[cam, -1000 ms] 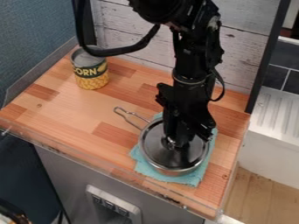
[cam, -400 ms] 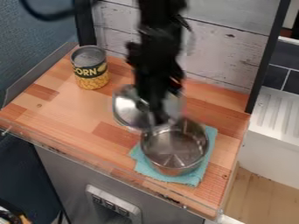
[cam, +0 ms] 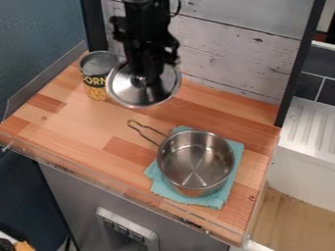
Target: Take the lid to the upper side of the table
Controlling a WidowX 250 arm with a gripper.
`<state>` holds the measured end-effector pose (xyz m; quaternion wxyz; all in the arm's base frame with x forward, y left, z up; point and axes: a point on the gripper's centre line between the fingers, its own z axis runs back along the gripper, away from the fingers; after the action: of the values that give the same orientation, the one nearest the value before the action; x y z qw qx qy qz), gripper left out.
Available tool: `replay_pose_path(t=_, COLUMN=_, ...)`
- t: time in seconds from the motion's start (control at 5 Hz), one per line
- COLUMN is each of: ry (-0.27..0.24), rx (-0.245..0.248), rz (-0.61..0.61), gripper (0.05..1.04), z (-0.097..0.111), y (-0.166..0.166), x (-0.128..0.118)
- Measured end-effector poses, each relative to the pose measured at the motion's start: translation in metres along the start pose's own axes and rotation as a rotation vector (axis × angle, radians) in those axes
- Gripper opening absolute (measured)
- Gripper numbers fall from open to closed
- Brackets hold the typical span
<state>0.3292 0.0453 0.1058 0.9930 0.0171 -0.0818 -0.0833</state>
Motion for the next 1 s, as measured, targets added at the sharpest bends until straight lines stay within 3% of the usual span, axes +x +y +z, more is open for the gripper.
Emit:
replay_pose_path(t=0.2, ry=0.017, rx=0.023, rz=-0.015, gripper=0.281, z=-0.013, y=-0.009, x=0.023)
replay_pose_path(t=0.6, ry=0.077, rx=0.057, rz=-0.057, gripper=0.281, z=-0.058, y=-0.039, x=0.046)
replay_pose_path(t=1.0, ry=0.082, rx=0.052, rz=-0.074, gripper=0.281, z=-0.093, y=-0.065, x=0.063)
